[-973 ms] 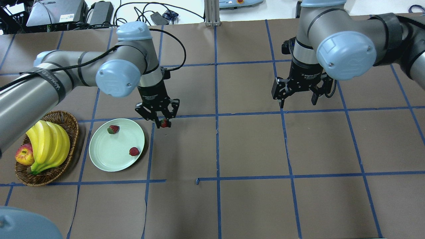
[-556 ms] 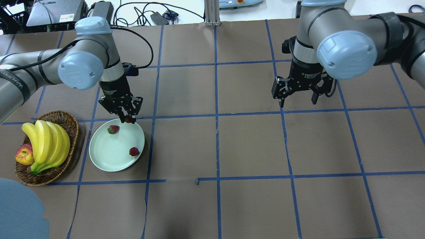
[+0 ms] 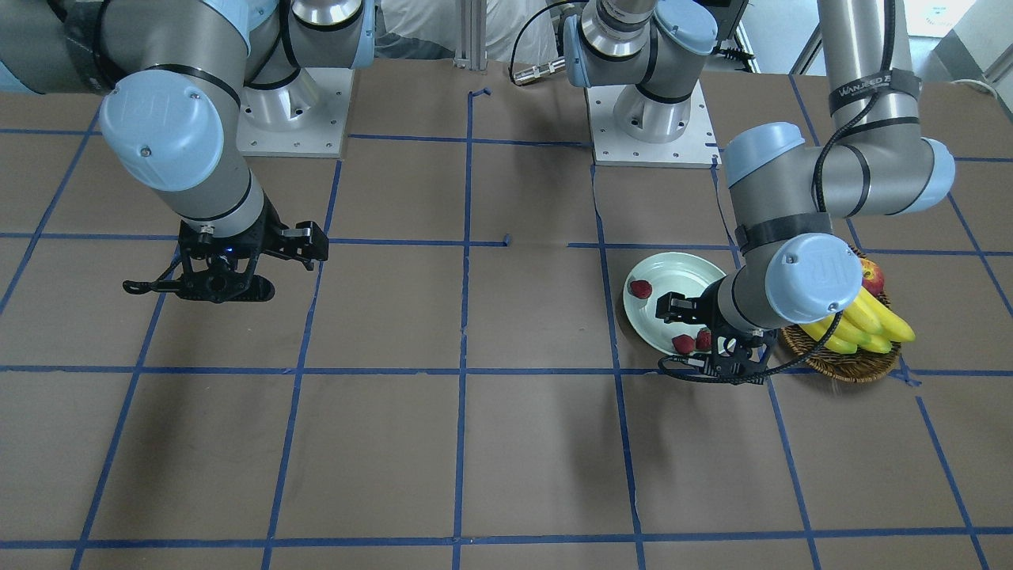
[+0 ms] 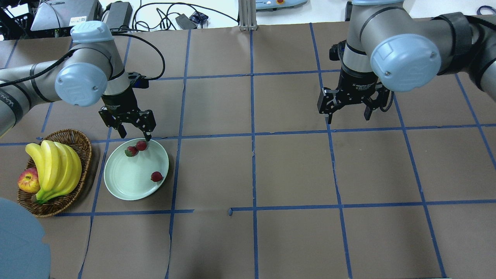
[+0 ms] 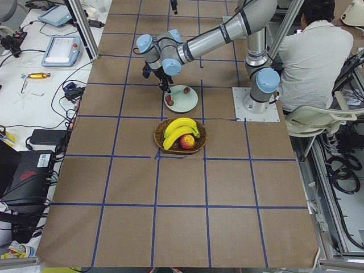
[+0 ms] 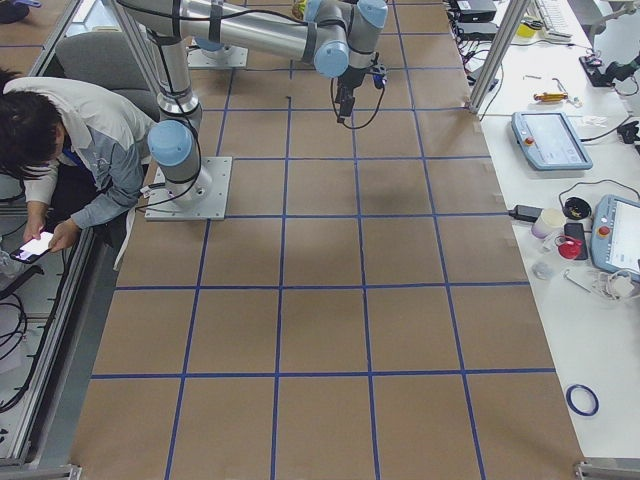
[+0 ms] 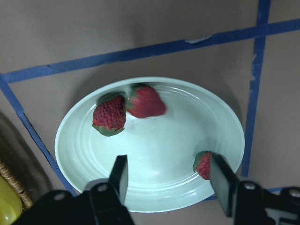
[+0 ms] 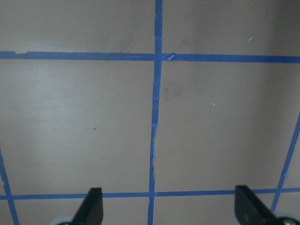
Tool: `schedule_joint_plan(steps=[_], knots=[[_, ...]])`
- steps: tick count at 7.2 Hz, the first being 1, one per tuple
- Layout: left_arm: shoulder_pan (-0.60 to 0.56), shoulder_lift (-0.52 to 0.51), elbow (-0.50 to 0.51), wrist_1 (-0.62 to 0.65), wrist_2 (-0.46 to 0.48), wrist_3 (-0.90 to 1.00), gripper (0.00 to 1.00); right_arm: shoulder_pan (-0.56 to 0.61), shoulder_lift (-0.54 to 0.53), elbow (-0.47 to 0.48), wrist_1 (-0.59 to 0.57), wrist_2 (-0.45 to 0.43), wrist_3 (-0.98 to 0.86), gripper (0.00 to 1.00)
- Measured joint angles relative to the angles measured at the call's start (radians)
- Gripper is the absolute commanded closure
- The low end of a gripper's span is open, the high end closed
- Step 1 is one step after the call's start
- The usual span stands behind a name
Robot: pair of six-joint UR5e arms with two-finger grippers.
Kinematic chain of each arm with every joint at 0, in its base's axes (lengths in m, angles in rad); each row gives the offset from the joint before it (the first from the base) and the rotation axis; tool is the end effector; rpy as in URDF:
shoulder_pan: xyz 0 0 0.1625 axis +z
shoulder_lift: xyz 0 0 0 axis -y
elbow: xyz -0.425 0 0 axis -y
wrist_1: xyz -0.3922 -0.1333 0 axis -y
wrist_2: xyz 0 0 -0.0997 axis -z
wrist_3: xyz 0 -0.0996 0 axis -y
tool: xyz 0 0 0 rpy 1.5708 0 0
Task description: Collect all strawberries into plate
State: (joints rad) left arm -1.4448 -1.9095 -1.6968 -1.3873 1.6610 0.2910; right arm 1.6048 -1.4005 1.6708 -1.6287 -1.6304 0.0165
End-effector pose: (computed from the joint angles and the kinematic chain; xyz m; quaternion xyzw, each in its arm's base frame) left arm -0.0530 -0.5713 0.2646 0.0878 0.9852 0.1462 0.0147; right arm 0.1452 -0.5219 0.3584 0.0119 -0.9939 -0.1052 0.0323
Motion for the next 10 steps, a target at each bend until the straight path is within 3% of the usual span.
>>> schedule_joint_plan(steps=[4,10], knots=[[-0.043,0.054,0.171,0.075,-0.113,0.000,0.00,0.010,-0.009,0.009,0.015,0.013,0.008,0.00],[-0.035,0.092,0.170,0.118,-0.129,0.010,0.00,0.036,-0.015,0.008,0.012,0.007,0.011,0.00]])
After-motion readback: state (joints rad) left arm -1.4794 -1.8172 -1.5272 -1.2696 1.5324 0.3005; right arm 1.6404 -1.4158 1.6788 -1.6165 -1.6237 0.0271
